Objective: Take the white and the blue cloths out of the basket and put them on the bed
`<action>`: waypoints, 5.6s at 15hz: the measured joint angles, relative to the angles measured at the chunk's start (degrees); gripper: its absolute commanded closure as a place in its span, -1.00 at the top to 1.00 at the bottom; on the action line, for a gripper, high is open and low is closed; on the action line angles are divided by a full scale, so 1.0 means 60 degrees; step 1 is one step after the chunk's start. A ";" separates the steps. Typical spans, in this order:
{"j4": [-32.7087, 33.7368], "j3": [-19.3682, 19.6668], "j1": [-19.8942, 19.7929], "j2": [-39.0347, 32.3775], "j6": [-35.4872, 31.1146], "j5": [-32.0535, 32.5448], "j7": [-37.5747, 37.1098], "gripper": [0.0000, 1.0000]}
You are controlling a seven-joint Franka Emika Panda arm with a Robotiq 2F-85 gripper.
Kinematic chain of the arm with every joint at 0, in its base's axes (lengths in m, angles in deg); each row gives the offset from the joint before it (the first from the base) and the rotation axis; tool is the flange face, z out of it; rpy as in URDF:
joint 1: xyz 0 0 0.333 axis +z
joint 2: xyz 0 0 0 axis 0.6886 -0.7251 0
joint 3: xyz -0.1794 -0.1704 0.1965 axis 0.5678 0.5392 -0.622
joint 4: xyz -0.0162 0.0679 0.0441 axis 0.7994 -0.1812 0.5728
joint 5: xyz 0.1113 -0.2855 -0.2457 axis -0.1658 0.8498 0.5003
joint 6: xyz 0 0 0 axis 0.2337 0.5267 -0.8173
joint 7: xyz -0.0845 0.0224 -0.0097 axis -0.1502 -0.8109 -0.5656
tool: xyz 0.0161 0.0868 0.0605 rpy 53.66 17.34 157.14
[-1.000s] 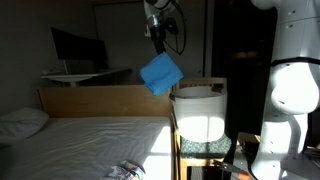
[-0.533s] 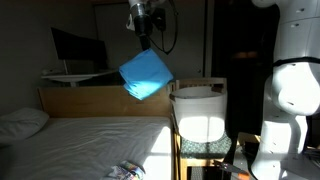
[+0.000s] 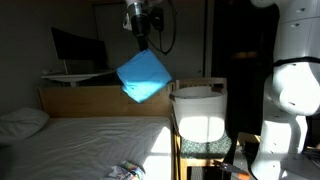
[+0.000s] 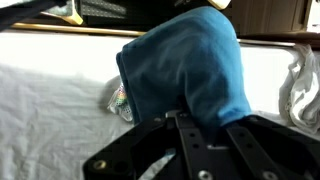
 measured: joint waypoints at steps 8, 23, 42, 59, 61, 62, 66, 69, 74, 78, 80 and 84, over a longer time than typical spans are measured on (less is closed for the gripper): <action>0.0541 -0.0383 0.0321 -0.1797 -0.0613 0.0013 -0.1265 -0.82; 0.1422 -0.0452 0.0855 -0.3870 -0.0691 0.0637 -0.2872 -0.82; 0.3883 -0.0003 0.1631 -0.8003 -0.0056 0.1964 -0.5052 -0.83; 0.3588 0.0555 0.2692 -0.9213 -0.3523 0.1947 -0.7194 -0.83; 0.3967 0.0893 0.2549 -0.9777 -0.3227 0.1950 -0.7277 -0.83; 0.4214 0.1027 0.2458 -1.0047 -0.2997 0.1950 -0.7311 -0.83; 0.5336 0.1289 0.2196 -1.0966 -0.1923 0.1950 -0.7637 -0.15; 0.6092 0.1353 0.2191 -1.1411 -0.0984 0.1950 -0.7786 0.21; 0.7561 0.1352 0.2194 -1.1674 0.1231 0.2020 -0.7729 0.86; 0.9311 0.1363 0.2091 -1.1572 0.2642 0.2034 -0.7418 1.00; 0.9975 0.1387 0.1952 -1.1404 0.3041 0.2034 -0.7107 1.00; 1.0614 0.1440 0.1475 -1.1086 0.3376 0.2041 -0.5903 1.00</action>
